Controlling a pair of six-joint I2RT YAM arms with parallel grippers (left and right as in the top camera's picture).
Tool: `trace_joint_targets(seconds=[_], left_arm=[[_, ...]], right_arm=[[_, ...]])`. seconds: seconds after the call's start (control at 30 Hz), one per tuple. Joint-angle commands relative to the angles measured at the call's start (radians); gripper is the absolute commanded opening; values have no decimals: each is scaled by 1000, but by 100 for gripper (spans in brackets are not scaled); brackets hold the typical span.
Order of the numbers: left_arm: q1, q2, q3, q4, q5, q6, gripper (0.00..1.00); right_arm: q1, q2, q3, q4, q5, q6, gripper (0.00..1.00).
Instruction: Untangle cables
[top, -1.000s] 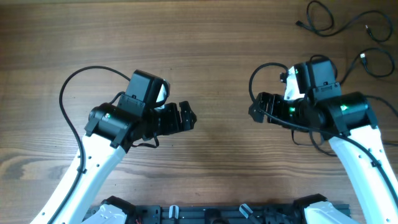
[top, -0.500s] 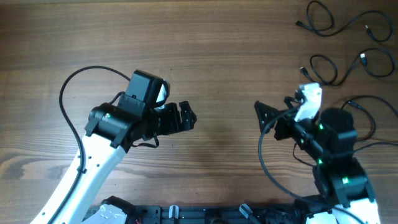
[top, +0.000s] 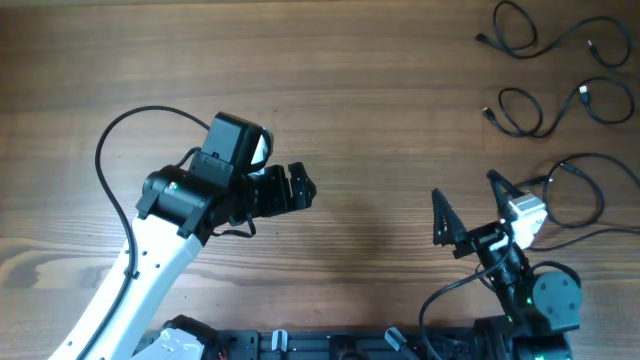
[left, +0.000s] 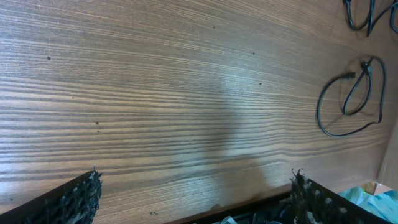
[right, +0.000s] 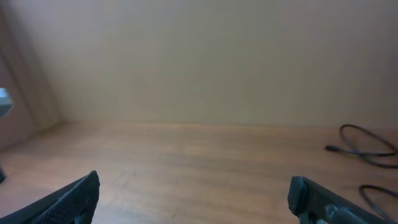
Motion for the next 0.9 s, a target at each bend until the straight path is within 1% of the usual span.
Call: trace_joint_targets(seconds=[0.0, 0.1, 0.33, 0.47, 0.6, 0.67, 0.73, 0.87], left_arm=[[-4, 5, 18, 1, -10, 15, 100], [-4, 5, 18, 1, -10, 15, 100], [-4, 5, 18, 1, -10, 15, 100], [-4, 5, 18, 1, -10, 15, 100], [-4, 5, 18, 1, -10, 15, 100], [-4, 5, 18, 1, -10, 15, 100], [-4, 5, 18, 1, -10, 15, 100], [-4, 5, 18, 1, -10, 15, 100]], right_arm=[[-51, -32, -40, 93, 55, -26, 100], [-67, -38, -73, 170, 81, -26, 100], [-69, -101, -145, 198, 148, -22, 100], [-72, -101, -205, 298, 152, -22, 100], [-85, -101, -204, 269, 181, -33, 100], [-91, -101, -204, 184, 180, -22, 100], [-93, -101, -204, 62, 181, 19, 100], [-93, -101, -204, 57, 171, 28, 100]])
